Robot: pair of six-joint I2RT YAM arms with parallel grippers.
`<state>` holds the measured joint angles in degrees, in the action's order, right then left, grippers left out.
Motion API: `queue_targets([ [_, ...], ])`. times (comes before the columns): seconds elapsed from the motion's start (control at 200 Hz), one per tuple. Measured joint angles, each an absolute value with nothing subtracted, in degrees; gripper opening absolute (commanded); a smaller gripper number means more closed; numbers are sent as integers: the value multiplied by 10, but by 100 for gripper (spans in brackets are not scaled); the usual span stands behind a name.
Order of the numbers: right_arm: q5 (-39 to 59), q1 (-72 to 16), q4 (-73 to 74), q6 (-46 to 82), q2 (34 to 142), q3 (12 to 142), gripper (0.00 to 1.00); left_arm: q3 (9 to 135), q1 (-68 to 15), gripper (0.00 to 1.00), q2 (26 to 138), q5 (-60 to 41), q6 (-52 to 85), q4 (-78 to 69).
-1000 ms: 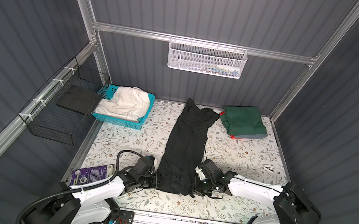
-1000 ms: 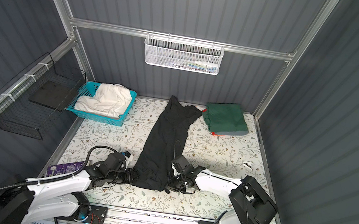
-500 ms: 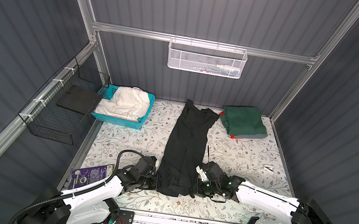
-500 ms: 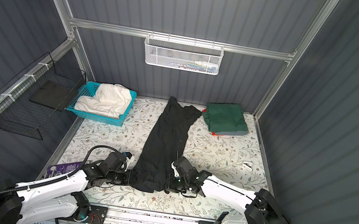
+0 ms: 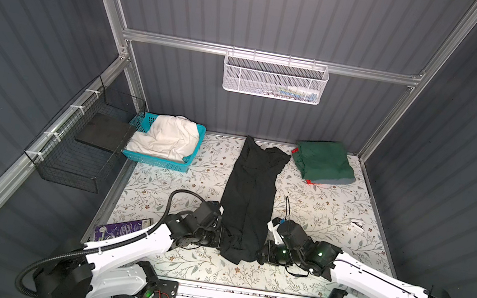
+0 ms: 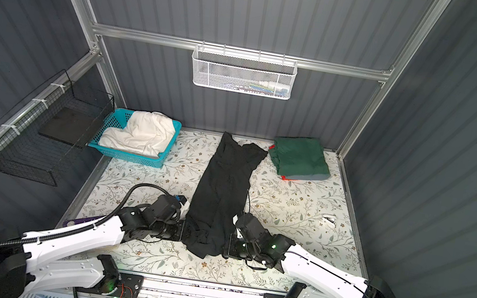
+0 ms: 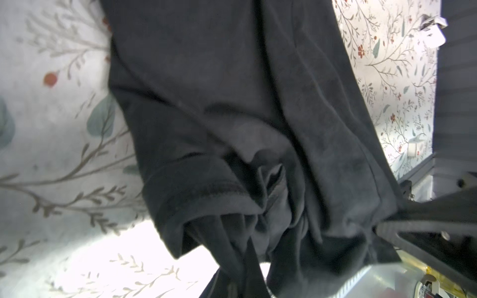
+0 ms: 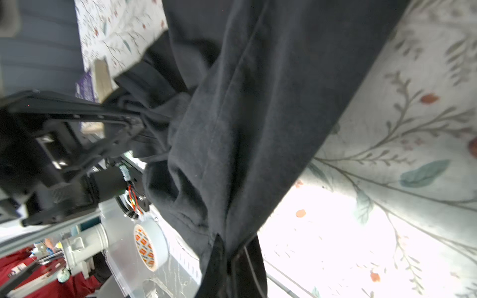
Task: Fold and stack the t-shirts
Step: 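Lift the near hem with both grippers and fold it toward the far end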
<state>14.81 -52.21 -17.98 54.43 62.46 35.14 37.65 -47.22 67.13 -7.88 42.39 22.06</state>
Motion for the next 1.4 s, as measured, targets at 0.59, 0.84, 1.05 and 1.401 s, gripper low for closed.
queue_targets([
  [0.59,236,-349,-229,459,802,529,0,609,-338,0,899,-113,334,258],
  [0.84,264,-288,-269,413,876,607,0,712,-313,0,989,-125,316,277],
  [1.05,291,-243,-293,378,944,679,0,810,-300,0,1049,-125,304,301],
  [1.401,329,-200,-316,340,1058,785,0,919,-280,0,1152,-124,293,314],
])
